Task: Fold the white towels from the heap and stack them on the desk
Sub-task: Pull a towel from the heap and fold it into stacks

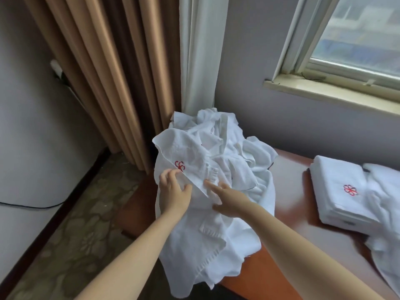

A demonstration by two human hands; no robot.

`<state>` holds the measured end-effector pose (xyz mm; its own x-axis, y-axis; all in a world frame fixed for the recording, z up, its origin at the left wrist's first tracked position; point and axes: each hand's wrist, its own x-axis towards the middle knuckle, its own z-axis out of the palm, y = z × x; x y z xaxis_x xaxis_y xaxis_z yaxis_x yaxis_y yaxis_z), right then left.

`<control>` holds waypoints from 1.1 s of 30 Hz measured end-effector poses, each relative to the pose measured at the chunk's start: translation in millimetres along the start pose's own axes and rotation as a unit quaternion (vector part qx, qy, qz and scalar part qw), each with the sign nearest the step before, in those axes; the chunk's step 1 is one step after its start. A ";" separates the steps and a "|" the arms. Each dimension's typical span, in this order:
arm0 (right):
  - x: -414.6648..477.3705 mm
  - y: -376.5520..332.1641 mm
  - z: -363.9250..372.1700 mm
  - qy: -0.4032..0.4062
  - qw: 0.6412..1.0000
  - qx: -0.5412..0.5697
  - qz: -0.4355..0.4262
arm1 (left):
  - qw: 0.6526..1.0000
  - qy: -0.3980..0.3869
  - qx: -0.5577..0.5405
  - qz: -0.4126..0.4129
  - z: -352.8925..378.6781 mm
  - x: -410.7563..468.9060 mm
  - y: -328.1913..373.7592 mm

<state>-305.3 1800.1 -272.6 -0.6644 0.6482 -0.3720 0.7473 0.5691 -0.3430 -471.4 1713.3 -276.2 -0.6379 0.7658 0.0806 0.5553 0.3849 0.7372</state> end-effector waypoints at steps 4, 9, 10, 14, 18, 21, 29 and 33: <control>-15.1 12.1 -18.2 0.017 0.999 0.037 0.002 | 0.994 -0.068 0.026 0.076 3.7 2.2 26.5; -52.9 48.3 -27.3 0.086 0.992 0.022 0.089 | 0.969 -0.213 0.049 0.114 31.9 -11.1 61.6; -61.9 56.5 -28.1 0.094 0.990 0.023 0.106 | 0.961 -0.244 0.055 0.119 39.2 -14.5 69.6; -107.4 96.9 -29.3 0.128 0.975 0.035 0.178 | 0.916 -0.351 0.101 0.166 72.6 -33.4 111.4; -162.4 146.0 -31.4 0.149 0.956 0.040 0.248 | 0.884 -0.382 0.143 0.228 110.2 -60.4 162.6; -205.8 185.2 -34.6 0.178 0.940 0.051 0.288 | 0.862 -0.386 0.181 0.274 142.0 -84.4 203.5; -308.1 302.4 -52.5 0.207 0.914 0.070 0.341 | 0.825 -0.409 0.207 0.332 233.3 -158.5 313.3; -343.4 360.3 -56.8 0.203 0.911 0.074 0.352 | 0.824 -0.407 0.203 0.338 279.0 -185.0 352.0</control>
<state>192.7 1811.3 -219.5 0.0599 0.9767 -0.2060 0.9572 -0.1147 -0.2657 -9.0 1850.8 -218.7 0.3682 0.9037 -0.2184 0.8750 -0.2574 0.4101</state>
